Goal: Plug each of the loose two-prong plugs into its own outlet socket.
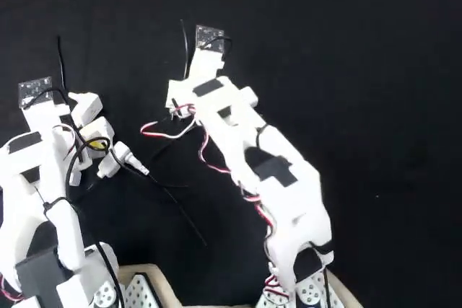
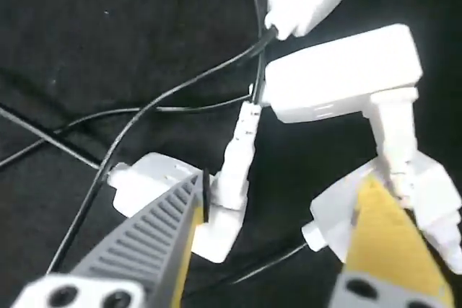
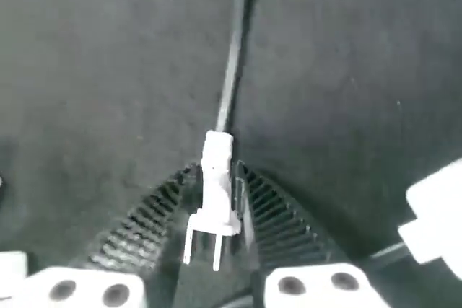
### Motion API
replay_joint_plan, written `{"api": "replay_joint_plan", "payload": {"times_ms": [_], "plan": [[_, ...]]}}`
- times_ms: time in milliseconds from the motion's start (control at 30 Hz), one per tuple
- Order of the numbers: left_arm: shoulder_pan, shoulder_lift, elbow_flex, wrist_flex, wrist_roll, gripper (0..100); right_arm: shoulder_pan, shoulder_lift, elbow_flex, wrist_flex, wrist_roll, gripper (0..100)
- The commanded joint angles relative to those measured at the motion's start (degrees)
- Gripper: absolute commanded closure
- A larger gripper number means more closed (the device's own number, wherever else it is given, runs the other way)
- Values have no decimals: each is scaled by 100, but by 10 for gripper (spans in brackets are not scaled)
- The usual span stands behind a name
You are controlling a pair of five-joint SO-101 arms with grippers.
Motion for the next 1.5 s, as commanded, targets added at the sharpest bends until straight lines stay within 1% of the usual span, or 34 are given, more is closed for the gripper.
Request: {"api": "replay_joint_plan", "payload": {"times_ms": [0, 100, 267, 467, 600, 800, 867, 1000, 1067, 1167, 1267, 1367, 1467], "plan": [[119, -158, 180, -413, -114, 678, -9, 189, -980, 747, -132, 923], [119, -158, 312, -598, -132, 678, -35, 497, -1411, 1090, -132, 923], [119, -158, 330, -598, -114, 678, -53, 1024, -1868, 1169, -141, 923], [119, -158, 330, -615, -97, 678, -396, 1165, -2281, 1855, -149, 923], [119, -158, 338, -607, -105, 678, -536, 1174, -2299, 2048, -141, 927], [119, -158, 338, -598, -114, 678, -527, 1174, -2255, 2127, -123, 932], [119, -158, 338, -598, -123, 678, -536, 1174, -2255, 2127, -97, 983], [119, -158, 338, -598, -123, 678, -466, 1147, -2255, 2136, -70, 987], [119, -158, 338, -598, -123, 678, -369, 1138, -2308, 2207, 273, 988], [119, -158, 338, -598, -123, 678, -290, 1130, -2651, 2787, 1433, 988], [119, -158, 338, -598, -123, 678, -123, 1138, -3266, 3807, 2620, 988], [119, -158, 338, -598, -123, 678, 114, 1156, -4251, 4993, 3710, 988], [119, -158, 338, -615, -123, 678, 334, 1147, -5015, 5952, 4352, 988]]}}
